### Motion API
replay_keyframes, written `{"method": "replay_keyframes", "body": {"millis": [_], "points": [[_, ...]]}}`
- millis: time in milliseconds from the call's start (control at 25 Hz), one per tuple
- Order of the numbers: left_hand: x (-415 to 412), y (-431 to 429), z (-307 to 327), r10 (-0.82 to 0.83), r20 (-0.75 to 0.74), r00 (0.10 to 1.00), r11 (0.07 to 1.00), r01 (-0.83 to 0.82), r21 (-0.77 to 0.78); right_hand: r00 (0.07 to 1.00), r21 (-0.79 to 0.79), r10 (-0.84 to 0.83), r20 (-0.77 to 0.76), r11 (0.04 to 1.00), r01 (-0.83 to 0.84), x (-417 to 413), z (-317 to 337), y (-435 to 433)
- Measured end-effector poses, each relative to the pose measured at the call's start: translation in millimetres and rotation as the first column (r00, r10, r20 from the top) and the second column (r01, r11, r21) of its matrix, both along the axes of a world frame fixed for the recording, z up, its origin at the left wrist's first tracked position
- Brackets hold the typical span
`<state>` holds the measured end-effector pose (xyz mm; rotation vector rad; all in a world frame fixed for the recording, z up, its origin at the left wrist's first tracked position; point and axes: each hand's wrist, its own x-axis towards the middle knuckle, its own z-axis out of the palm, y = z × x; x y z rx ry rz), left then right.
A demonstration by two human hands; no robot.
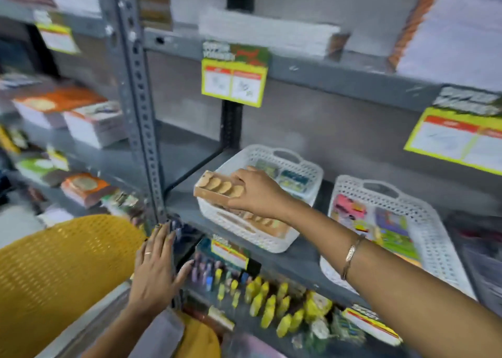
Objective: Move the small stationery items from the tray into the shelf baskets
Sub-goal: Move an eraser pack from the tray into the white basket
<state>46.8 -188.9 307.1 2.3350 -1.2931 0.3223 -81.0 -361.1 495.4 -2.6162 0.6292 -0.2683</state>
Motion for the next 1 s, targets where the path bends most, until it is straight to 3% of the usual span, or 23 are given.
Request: {"method": "replay_keyframes", "body": {"millis": [200,400,640,720,1000], "points": [[-21,-56,32,-0.152,0.08,0.985,0.987,0.155,-0.031,0.986,-0.001,-0.152,-0.061,0.988,0.152,-60,6,-41],[-10,-89,53,-0.239,0.102,0.965,0.971,0.236,0.044,0.963,-0.028,-0.236,-0.129,0.972,0.234,-69,-13,-63],[41,-101,58,-0.309,0.125,0.943,0.943,0.286,0.171,0.954,0.009,-0.248,-0.168,0.968,0.253,-14,-37,-62],[52,-104,56,-0.361,0.166,0.918,0.927,0.332,0.176,0.954,0.018,-0.239,-0.182,0.969,0.246,8,-47,-60],[59,-111,49,-0.399,0.087,0.913,0.911,0.383,0.154,0.955,0.093,-0.221,-0.2,0.965,0.243,60,-74,-52]]}}
